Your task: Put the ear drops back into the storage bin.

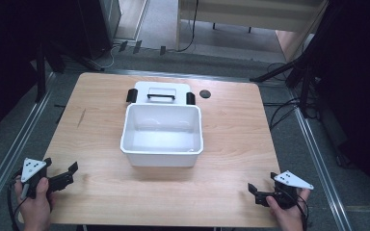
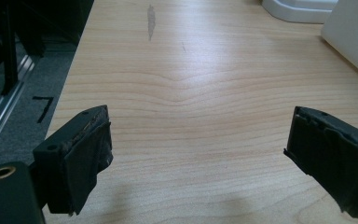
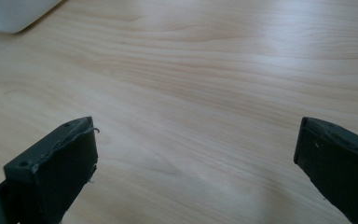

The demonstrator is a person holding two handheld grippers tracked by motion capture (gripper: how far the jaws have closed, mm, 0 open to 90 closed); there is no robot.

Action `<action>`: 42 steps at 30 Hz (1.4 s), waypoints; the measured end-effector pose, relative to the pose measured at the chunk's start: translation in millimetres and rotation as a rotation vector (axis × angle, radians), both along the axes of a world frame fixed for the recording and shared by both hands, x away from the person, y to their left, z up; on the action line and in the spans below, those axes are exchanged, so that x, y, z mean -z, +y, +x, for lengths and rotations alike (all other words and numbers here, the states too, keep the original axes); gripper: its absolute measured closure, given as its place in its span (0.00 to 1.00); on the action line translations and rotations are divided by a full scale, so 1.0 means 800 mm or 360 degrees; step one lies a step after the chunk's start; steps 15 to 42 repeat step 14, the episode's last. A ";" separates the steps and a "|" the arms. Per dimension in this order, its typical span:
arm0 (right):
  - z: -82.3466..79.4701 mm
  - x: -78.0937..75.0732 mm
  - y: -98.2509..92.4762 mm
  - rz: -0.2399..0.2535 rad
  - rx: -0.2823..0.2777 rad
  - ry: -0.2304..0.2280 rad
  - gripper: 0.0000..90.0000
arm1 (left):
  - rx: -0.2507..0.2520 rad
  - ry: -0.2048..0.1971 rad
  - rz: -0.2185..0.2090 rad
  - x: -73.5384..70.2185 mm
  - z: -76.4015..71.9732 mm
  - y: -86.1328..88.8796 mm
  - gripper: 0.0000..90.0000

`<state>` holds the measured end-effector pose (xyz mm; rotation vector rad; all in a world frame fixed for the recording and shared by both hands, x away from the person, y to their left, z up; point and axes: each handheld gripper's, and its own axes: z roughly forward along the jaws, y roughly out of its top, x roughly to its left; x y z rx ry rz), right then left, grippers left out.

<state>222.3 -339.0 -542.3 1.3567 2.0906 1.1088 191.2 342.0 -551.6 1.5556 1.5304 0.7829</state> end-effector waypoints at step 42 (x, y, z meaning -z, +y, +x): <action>-0.004 0.003 -0.015 0.0185 0.0143 -0.0070 0.00 | 0.0003 0.0002 -0.0013 0.000 0.001 0.000 0.08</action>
